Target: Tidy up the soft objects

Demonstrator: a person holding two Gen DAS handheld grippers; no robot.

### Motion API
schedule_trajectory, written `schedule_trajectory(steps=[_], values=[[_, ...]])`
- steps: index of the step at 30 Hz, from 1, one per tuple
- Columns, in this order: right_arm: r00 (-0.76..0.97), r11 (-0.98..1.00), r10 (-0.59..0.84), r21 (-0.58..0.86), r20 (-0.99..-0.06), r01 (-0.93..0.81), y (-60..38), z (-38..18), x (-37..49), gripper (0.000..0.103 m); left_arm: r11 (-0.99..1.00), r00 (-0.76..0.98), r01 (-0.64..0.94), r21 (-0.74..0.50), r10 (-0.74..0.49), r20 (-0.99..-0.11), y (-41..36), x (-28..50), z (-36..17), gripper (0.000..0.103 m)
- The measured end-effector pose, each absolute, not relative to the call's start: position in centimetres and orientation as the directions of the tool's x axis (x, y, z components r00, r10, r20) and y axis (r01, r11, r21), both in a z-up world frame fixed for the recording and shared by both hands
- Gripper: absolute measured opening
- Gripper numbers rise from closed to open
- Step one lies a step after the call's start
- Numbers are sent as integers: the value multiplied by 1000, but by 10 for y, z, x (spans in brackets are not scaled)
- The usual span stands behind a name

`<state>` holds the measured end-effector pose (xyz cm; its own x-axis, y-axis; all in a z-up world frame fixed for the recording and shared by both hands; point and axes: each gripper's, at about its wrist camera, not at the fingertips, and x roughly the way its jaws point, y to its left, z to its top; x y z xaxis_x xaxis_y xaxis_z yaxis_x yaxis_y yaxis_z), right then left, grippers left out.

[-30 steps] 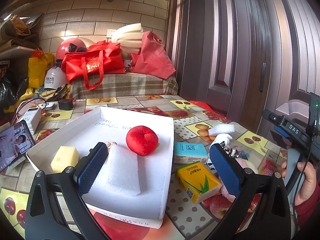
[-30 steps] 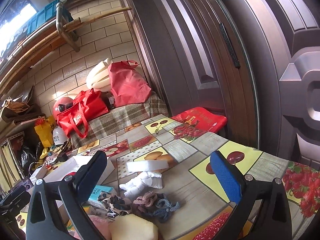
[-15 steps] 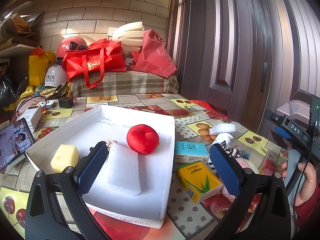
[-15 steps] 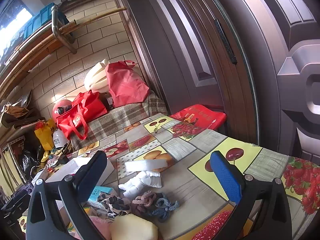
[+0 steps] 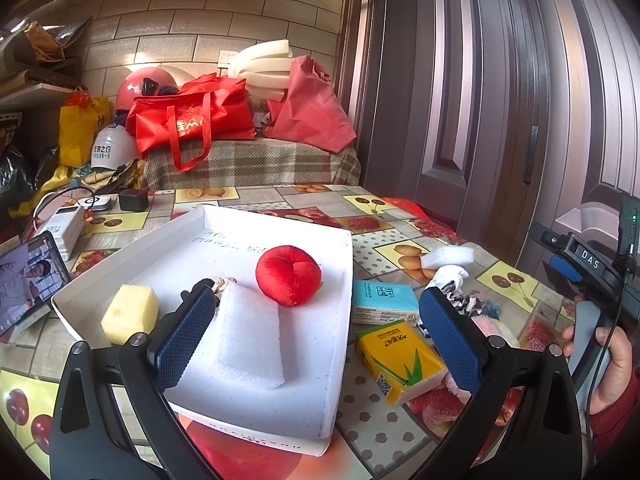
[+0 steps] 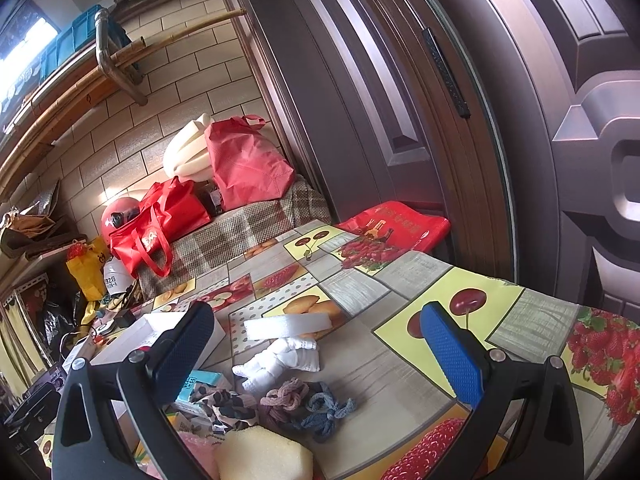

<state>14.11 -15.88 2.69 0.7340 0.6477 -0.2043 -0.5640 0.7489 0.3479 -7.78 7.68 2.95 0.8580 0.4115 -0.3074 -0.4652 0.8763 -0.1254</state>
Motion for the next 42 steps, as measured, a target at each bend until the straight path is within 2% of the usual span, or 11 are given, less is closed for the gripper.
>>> schedule_trajectory(steps=[42], values=[[712,715,673,425,-200,-556,-166,23,141,103,875,855,-468,-126,412,-314,79,-76,30,103]])
